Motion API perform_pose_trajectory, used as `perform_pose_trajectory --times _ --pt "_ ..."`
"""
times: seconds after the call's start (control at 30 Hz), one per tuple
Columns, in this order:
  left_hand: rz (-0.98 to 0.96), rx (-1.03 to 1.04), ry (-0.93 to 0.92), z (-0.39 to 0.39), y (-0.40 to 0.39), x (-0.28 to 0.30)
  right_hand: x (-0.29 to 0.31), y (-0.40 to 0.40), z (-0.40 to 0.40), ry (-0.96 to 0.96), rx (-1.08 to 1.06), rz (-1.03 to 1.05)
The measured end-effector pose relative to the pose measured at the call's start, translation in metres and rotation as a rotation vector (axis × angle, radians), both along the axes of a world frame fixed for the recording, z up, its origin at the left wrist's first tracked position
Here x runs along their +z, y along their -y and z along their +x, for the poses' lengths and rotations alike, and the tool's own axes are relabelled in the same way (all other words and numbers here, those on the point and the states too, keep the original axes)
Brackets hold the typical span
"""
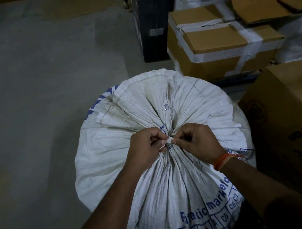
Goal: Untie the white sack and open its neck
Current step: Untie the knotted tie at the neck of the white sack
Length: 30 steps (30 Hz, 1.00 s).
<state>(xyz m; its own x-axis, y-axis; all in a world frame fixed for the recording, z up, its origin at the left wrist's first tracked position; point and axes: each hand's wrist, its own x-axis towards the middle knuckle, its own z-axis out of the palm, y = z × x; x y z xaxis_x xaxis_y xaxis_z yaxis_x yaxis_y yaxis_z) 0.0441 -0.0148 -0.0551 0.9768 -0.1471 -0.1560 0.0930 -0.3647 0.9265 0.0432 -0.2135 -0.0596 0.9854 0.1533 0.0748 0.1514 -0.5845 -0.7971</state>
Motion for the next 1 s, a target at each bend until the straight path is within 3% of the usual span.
perform_pose_trajectory --times 1.0 --pt "-0.032 -0.014 -0.011 0.0 -0.003 0.007 0.006 0.004 0.0 -0.057 0.011 0.007"
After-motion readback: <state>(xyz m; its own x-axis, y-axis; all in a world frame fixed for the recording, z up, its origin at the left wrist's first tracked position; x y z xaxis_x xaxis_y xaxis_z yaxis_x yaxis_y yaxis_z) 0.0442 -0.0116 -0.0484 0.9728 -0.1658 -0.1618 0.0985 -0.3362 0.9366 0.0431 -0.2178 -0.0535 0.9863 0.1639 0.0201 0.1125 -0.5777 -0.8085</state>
